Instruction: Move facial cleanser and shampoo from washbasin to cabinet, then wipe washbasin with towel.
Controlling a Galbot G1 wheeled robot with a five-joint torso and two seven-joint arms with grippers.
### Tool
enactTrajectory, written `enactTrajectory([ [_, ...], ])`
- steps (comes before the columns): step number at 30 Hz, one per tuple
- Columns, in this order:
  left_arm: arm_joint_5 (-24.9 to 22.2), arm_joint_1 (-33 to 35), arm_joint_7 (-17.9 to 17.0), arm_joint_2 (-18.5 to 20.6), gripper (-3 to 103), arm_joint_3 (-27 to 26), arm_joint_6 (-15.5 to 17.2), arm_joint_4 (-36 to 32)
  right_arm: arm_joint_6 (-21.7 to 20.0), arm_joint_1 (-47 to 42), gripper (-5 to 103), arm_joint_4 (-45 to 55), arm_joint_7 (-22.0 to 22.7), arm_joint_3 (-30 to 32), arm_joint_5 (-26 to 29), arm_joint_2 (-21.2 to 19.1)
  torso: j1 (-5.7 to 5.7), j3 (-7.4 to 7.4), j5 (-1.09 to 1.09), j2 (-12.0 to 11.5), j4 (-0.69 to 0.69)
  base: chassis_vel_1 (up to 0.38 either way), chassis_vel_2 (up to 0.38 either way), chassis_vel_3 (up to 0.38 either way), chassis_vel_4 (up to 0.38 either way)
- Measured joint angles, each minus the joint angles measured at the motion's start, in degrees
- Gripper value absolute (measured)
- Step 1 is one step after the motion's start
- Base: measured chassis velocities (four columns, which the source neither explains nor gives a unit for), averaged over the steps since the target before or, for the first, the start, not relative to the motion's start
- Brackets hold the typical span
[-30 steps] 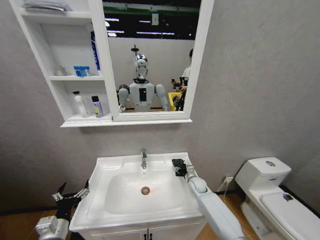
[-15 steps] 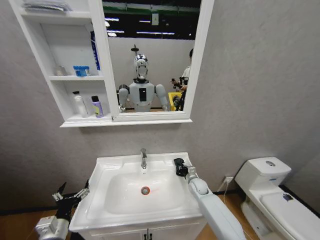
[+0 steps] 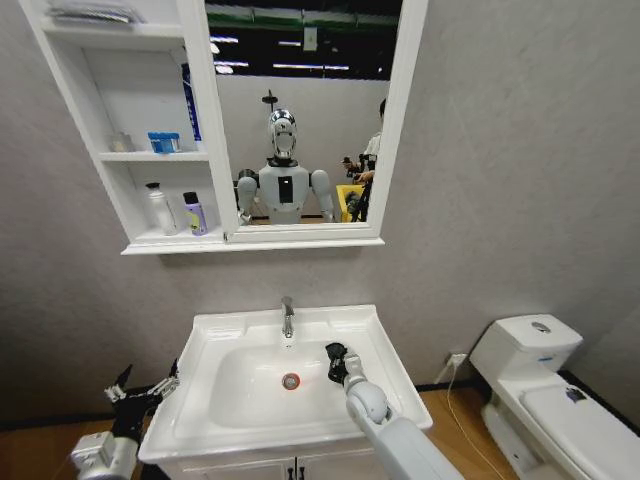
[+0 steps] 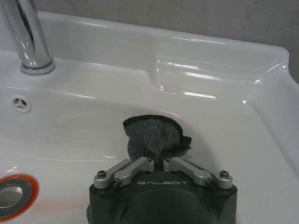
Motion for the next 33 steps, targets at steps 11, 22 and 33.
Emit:
enactTrajectory([
  [11, 0.0, 0.0, 0.0, 0.0, 100, 0.0, 0.0, 0.0, 3.53, 1.18, 4, -5.41, -4.64, -0.5, -1.44, 0.72, 0.0, 0.0, 0.0, 0.0, 0.0, 0.0, 0.0, 0.0, 0.0],
  [22, 0.0, 0.0, 0.0, 0.0, 100, 0.0, 0.0, 0.0, 7.46, 2.77, 4, -11.81, -7.87, -2.51, -4.13, 3.72, 0.01, 0.0, -0.01, -0.01, 0.0, 0.0, 0.0, 0.0, 0.0],
  [33, 0.0, 0.0, 0.0, 0.0, 100, 0.0, 0.0, 0.0, 11.35, 3.09, 4, -16.38, -11.51, -2.9, -3.39, 7.35, 0.01, 0.0, -0.01, -0.01, -0.01, 0.0, 0.0, 0.0, 0.0],
])
